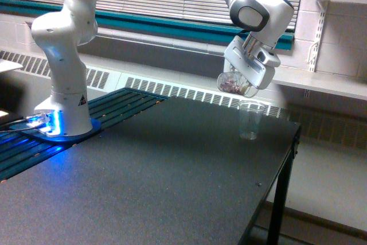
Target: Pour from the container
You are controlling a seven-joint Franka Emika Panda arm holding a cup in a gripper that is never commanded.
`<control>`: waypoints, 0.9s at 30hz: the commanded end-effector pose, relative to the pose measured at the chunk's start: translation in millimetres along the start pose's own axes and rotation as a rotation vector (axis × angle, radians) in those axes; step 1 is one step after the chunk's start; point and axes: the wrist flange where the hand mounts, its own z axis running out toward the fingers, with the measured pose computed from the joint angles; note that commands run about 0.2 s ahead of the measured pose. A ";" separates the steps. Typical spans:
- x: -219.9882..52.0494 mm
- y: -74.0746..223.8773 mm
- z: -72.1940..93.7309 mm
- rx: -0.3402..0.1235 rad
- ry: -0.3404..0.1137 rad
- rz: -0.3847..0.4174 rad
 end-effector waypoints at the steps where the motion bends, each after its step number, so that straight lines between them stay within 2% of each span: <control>1: 1.2 -0.6 -2.5 -0.010 -0.018 -0.028; 12: 4.0 3.8 -4.4 -0.038 -0.052 -0.039; 27: 8.3 3.0 -2.4 -0.044 -0.092 -0.053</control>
